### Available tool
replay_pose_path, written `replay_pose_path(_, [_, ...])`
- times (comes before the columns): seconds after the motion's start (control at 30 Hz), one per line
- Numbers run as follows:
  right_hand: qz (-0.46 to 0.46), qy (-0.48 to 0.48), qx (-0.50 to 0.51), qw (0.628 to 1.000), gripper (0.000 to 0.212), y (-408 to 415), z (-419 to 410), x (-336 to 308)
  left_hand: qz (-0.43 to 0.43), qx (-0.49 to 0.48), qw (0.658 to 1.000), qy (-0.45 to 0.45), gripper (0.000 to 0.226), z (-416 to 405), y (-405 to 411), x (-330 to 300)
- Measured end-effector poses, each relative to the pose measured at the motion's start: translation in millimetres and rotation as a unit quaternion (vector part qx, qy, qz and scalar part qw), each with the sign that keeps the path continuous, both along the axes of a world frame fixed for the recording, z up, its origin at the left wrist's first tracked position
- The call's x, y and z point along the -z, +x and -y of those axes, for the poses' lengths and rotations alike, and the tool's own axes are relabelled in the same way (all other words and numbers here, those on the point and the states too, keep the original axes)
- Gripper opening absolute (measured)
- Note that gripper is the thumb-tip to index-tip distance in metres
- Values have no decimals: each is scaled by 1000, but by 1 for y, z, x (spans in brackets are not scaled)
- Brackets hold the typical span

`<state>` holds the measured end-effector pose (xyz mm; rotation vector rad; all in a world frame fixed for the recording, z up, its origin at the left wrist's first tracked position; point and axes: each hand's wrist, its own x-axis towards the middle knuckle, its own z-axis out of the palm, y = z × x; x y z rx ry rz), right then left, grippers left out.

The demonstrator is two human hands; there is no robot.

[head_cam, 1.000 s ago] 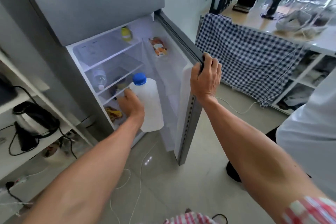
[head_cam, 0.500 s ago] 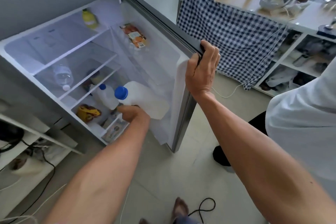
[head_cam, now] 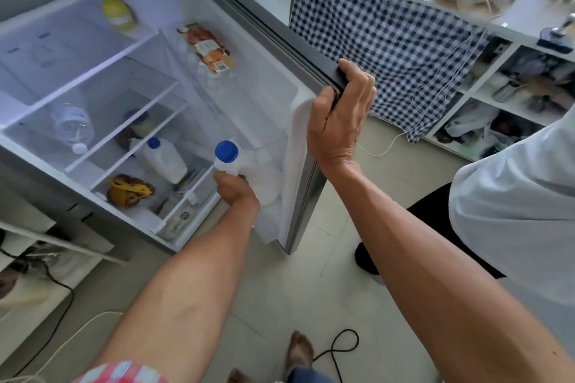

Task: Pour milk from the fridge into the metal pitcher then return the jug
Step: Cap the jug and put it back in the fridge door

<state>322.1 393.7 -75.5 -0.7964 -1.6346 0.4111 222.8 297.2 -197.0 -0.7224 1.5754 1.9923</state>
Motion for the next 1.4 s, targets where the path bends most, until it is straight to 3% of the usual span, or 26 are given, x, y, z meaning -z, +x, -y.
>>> replay_pose_path(0.17, [3, 3, -1, 1000, 41, 3, -4, -1, -74, 162, 980, -89, 44, -14, 5, 9])
replay_pose_path(0.27, [13, -3, -5, 1000, 40, 4, -3, -1, -84, 200, 972, -91, 37, -15, 11, 5])
replay_pose_path(0.37, [22, -7, -7, 1000, 40, 5, -1, -1, -149, 261, 941, -158, 35, -9, 8, 4])
replay_pose_path(0.57, [38, -29, -7, 999, 40, 2, 13, -3, -289, 217, 919, -157, 21, 32, 1, -15])
replay_pose_path(0.77, [56, -28, -11, 998, 39, -6, 52, -4, -419, 233, 869, -120, 47, 65, -4, -60])
replay_pose_path(0.97, [81, -10, -62, 995, 40, -25, 111, -1, -412, 282, 855, -144, 69, 100, -27, -80])
replay_pose_path(1.1, [108, 6, -148, 983, 51, -32, 139, 1, -392, 263, 870, -144, 61, 125, -53, -86])
replay_pose_path(1.17, [98, 8, -199, 975, 51, -39, 138, 1, -378, 256, 876, -153, 65, 138, -67, -90])
replay_pose_path(1.27, [105, 9, -228, 968, 46, -65, 126, -7, -367, 221, 888, -168, 51, 157, -86, -100])
replay_pose_path(1.4, [205, 19, -264, 942, 50, -106, 104, -19, -356, 183, 893, -208, 48, 173, -115, -111])
